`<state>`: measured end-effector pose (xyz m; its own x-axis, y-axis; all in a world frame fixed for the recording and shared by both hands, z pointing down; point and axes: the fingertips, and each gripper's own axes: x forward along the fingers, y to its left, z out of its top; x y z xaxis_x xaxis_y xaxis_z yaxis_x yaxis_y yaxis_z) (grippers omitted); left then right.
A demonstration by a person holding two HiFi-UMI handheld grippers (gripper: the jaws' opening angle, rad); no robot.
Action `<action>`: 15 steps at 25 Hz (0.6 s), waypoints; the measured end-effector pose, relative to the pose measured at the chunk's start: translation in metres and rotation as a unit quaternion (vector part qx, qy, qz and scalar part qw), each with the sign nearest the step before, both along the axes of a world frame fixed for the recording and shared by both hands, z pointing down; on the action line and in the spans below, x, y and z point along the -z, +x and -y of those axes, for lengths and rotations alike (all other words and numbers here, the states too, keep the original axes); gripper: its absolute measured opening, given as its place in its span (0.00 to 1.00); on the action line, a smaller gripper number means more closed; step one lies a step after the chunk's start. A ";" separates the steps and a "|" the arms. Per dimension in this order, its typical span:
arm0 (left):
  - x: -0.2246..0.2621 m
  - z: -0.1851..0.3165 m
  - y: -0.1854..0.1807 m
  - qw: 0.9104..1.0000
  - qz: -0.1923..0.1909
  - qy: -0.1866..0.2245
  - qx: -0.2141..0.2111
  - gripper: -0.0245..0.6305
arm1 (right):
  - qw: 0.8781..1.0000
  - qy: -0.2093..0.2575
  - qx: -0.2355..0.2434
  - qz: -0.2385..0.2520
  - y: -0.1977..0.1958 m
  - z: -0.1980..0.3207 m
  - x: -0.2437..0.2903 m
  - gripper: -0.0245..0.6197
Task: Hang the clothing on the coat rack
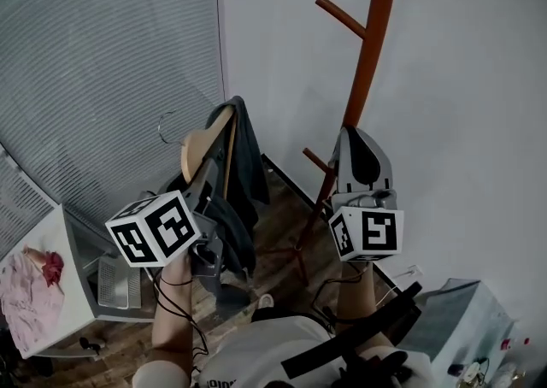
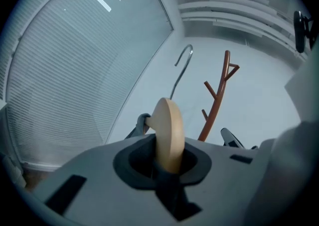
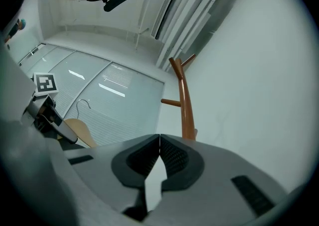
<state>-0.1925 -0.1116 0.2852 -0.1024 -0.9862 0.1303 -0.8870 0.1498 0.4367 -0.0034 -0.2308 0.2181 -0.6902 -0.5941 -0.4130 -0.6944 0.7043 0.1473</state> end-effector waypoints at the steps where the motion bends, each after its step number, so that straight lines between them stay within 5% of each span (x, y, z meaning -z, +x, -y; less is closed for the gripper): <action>1: 0.003 0.010 -0.001 1.000 0.002 0.002 -0.006 0.13 | 1.000 0.003 -0.006 0.001 0.000 0.004 0.002 0.07; 15: 0.053 0.113 0.012 0.991 0.043 0.032 -0.119 0.12 | 0.992 0.044 -0.122 -0.003 0.038 0.020 0.026 0.07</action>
